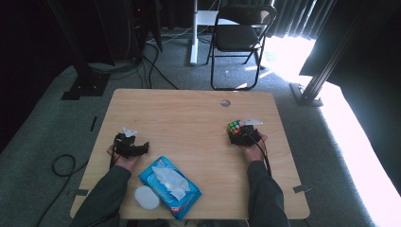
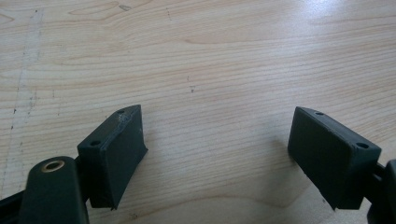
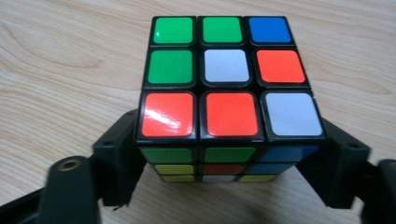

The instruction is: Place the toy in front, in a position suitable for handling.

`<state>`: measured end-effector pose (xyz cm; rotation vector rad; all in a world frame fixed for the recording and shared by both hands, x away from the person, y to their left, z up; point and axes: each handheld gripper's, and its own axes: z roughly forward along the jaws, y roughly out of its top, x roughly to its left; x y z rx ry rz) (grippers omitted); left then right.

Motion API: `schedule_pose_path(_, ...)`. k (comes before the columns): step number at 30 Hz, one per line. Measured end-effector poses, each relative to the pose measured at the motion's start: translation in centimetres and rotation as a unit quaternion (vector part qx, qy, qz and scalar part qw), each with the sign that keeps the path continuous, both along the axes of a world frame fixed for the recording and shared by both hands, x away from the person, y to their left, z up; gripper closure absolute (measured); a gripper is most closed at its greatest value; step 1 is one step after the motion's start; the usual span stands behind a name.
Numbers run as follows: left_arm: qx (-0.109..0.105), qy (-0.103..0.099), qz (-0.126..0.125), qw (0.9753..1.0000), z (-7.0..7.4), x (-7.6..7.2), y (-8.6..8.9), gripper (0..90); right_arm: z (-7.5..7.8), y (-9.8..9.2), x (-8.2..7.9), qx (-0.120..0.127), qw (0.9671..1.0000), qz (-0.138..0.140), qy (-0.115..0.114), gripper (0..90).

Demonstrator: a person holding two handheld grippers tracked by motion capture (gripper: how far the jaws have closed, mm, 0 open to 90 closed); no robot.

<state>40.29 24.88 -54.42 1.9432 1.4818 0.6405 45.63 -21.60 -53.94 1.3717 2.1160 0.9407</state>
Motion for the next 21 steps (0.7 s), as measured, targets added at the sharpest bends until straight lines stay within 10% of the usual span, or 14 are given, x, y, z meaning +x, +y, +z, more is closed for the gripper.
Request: schedule_pose_path(21, 0.0, 0.0, 0.001, 1.0, 0.0, 0.02, -0.01, 18.6, 0.5, 1.01, -0.37, -0.005, 0.9993, 0.024, -0.027, 34.0)
